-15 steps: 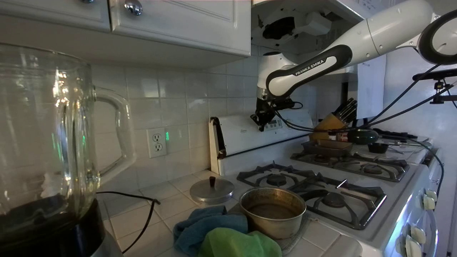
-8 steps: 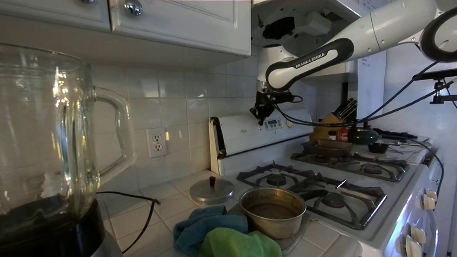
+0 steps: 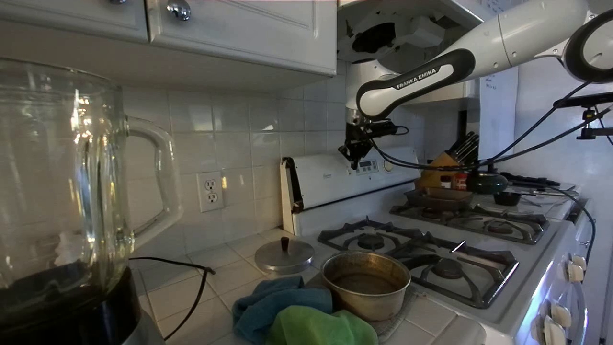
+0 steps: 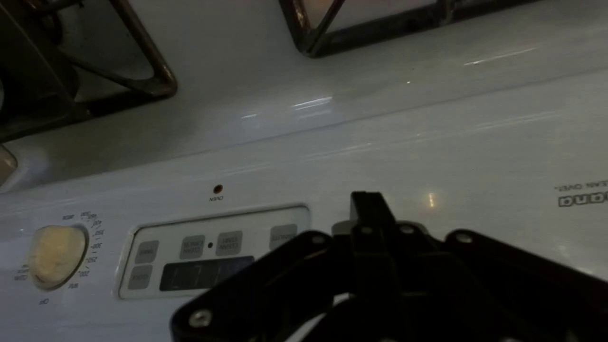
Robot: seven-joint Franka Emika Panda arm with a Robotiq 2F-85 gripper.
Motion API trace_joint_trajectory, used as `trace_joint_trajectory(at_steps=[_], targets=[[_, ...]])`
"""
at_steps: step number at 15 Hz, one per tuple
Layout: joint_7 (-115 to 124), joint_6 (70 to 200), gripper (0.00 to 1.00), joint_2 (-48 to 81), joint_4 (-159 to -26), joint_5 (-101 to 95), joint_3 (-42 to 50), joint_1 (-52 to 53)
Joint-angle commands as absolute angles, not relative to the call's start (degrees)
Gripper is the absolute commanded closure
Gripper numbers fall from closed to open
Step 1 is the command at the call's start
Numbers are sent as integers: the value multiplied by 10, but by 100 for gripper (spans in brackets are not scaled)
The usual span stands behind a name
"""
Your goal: Flip a switch on the stove
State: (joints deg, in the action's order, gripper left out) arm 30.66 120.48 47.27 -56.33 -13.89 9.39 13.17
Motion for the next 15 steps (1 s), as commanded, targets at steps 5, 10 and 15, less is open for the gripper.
trace_joint_trajectory(at_steps=[5,10,15], targets=[[298,1193,100,481,-544,-123,79,121],[298,1194,100,484,-542,-122,77,120],[298,1193,100,488,-541,-117,74,119]])
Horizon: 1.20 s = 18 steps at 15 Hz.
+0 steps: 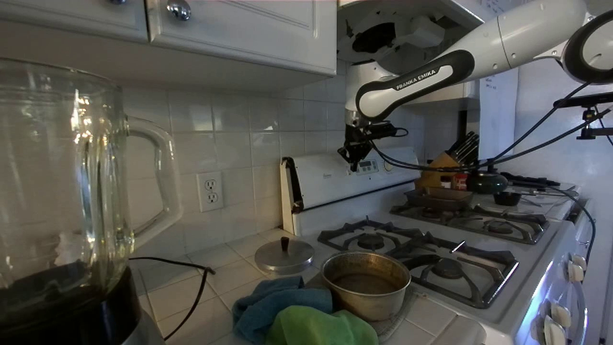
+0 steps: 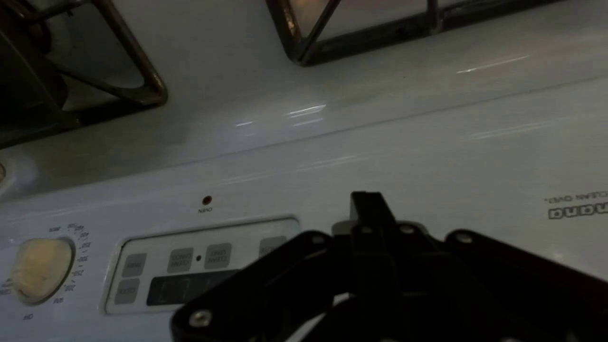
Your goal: Flip a switch on the stove
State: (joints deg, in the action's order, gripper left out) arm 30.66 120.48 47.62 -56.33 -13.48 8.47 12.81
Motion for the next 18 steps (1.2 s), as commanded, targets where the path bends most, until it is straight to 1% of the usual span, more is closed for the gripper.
trace_joint_trajectory(at_steps=[1,18], targets=[[298,1194,100,490,-540,-117,74,119],[298,1210,100,520,-506,-113,76,112]])
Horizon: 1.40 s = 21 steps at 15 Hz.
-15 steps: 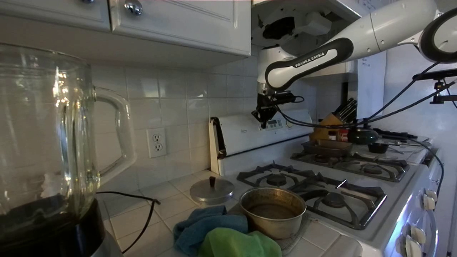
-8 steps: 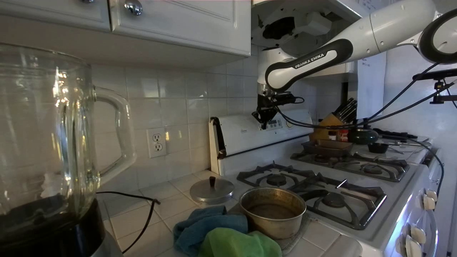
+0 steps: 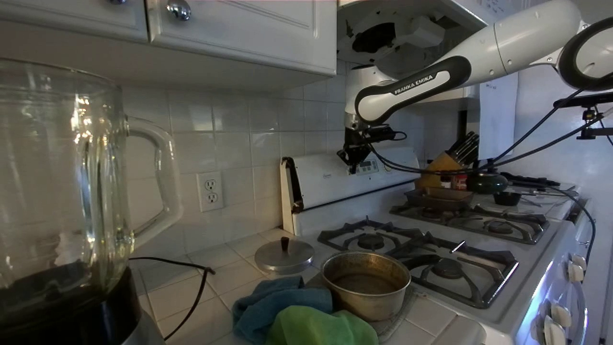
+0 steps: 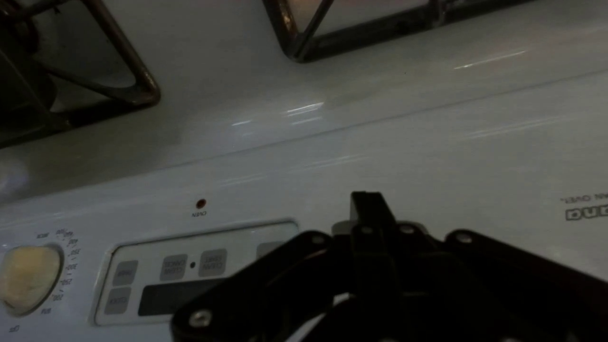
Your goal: Flip a switch on the stove
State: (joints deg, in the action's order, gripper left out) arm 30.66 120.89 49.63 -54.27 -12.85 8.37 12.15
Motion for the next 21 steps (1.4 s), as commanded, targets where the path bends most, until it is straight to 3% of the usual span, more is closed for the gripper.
trace_joint_trajectory(at_steps=[1,21], targets=[[298,1210,100,522,-503,-113,76,112],[301,1224,100,550,-470,-118,70,102]])
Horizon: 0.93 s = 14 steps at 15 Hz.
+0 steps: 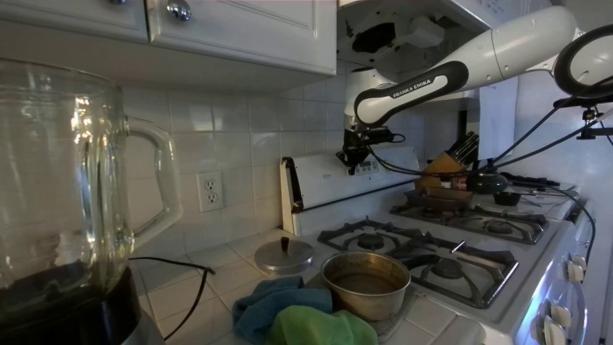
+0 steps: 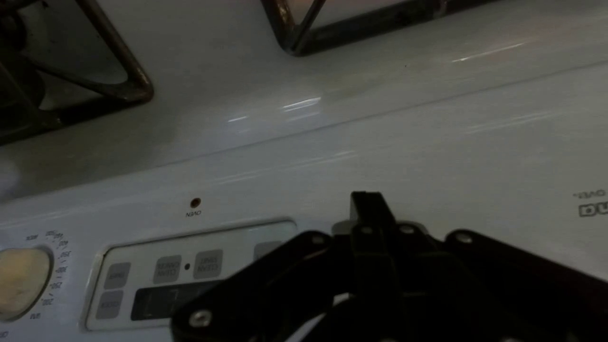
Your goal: Flip a switch on the stove
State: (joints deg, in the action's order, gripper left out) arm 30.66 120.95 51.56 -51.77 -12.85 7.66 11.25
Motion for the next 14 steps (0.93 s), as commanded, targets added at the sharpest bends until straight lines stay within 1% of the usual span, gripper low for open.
trace_joint_trajectory(at_steps=[1,14], targets=[[301,1224,100,552,-469,-118,70,102],[306,1232,100,562,-466,-118,70,101]])
